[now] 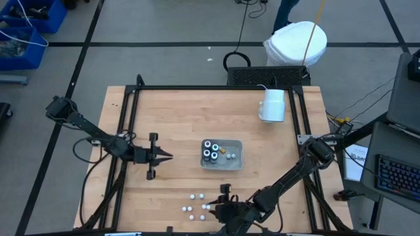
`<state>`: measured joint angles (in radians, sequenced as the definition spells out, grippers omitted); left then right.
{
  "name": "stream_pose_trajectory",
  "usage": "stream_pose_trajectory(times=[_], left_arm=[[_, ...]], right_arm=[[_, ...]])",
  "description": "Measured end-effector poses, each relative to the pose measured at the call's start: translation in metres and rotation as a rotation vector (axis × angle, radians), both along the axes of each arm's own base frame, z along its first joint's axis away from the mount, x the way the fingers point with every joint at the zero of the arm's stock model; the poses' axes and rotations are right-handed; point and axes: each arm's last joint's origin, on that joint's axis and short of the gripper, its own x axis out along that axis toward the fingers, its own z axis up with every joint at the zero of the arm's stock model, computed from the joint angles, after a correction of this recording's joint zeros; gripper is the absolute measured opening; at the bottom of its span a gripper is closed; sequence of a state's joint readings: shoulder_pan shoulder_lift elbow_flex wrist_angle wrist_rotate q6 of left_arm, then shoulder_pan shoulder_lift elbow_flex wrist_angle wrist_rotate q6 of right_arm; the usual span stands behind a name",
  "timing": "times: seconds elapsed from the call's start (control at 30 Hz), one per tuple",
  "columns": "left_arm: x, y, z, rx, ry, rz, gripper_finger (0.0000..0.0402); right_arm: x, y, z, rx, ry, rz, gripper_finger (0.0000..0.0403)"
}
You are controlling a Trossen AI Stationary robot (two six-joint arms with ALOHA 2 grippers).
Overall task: Pick & Place food coloring
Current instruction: Put the small red food coloring into the gray bin
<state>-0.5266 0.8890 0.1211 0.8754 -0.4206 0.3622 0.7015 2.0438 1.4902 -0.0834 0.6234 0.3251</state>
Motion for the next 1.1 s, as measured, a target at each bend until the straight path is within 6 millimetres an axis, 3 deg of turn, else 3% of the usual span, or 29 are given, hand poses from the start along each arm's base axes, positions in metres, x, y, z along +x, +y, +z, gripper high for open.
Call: stream_pose_trajectory(times=[0.27, 0.67, 0.83, 0.93, 1.1], left_arm=[[0.000, 0.000, -0.010, -0.028, 0.104, -0.004, 0.0035], [0.000, 0.000, -0.010, -0.028, 0.104, -0.004, 0.0035], [0.000, 0.000, -0.010, -0.028, 0.103, -0.004, 0.0035], [0.000, 0.000, -0.010, -0.031, 0.104, -0.004, 0.0035], [0.000, 0.000, -0.011, -0.040, 0.107, -0.005, 0.0035]], right_arm=[[-0.019, -0.002, -0.037, 0.076, -0.088, 0.086, 0.0118], [-0.021, -0.017, -0.052, 0.071, -0.124, 0.081, 0.0118], [0.001, -0.025, -0.035, 0.155, -0.114, 0.088, 0.0118], [0.019, -0.021, -0.007, 0.174, -0.029, 0.142, 0.0118], [0.032, -0.027, 0.035, 0.154, 0.125, 0.075, 0.0118]])
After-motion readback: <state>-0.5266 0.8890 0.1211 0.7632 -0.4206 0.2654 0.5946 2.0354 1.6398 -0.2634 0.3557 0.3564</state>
